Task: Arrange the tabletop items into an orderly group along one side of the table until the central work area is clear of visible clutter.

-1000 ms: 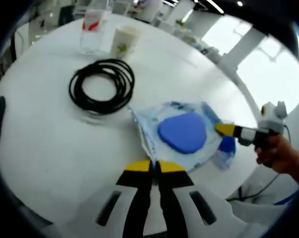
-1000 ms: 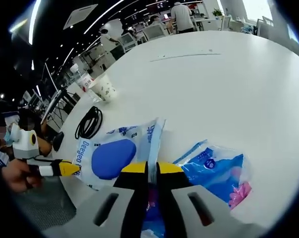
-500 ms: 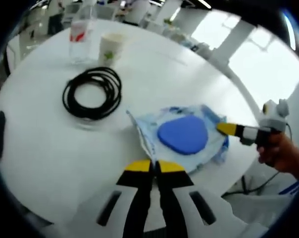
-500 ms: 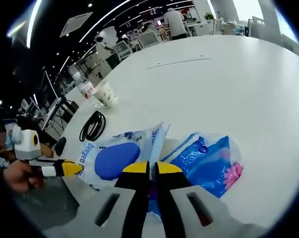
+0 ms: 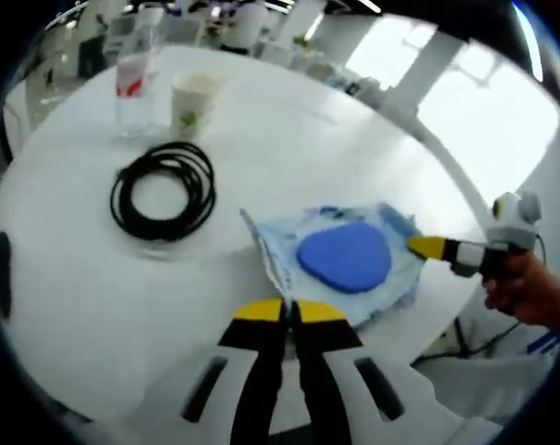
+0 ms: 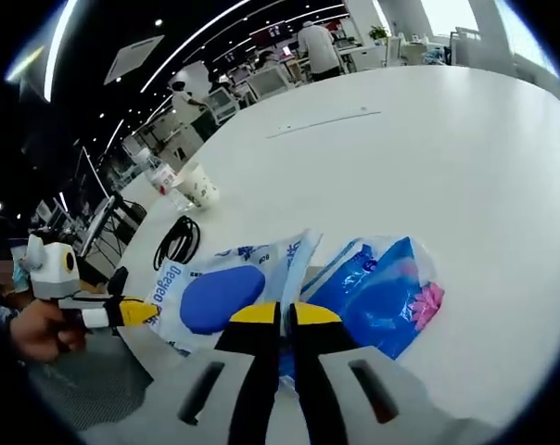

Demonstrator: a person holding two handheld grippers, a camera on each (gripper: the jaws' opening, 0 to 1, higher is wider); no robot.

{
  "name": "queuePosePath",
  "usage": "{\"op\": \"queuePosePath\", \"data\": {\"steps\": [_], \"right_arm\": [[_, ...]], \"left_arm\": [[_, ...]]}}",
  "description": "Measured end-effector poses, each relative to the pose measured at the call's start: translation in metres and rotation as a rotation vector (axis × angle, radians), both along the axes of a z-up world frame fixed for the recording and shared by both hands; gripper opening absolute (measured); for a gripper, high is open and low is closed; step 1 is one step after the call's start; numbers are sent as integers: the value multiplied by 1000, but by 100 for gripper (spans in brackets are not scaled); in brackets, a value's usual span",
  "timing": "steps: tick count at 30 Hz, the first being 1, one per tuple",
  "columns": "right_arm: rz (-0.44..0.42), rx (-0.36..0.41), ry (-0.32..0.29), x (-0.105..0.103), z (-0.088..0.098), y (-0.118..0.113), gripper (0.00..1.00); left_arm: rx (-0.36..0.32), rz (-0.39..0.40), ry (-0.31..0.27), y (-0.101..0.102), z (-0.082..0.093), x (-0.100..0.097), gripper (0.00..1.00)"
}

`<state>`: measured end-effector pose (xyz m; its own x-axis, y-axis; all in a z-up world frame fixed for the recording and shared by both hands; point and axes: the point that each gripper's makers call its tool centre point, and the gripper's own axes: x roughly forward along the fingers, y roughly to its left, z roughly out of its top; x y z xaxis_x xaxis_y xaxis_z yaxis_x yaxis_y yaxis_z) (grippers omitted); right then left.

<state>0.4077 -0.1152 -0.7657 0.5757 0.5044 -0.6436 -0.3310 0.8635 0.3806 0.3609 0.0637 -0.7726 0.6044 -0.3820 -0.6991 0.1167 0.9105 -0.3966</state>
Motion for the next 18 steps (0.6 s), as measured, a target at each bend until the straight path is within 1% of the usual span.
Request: {"op": "queuePosePath", "data": {"steps": [3,9,18], "right_arm": [[-1,-6,-4,-2,-1,-1,3],[-13,2,-5,-7,2,-4,3],[-24,3,2,-10,-1,-8,3]], "left_arm": [[10,-17,-3,-1,1,0,1],[7,-17,-10,-1,3,0,1],[9,-26,-11,-6,3,-1,1]]}}
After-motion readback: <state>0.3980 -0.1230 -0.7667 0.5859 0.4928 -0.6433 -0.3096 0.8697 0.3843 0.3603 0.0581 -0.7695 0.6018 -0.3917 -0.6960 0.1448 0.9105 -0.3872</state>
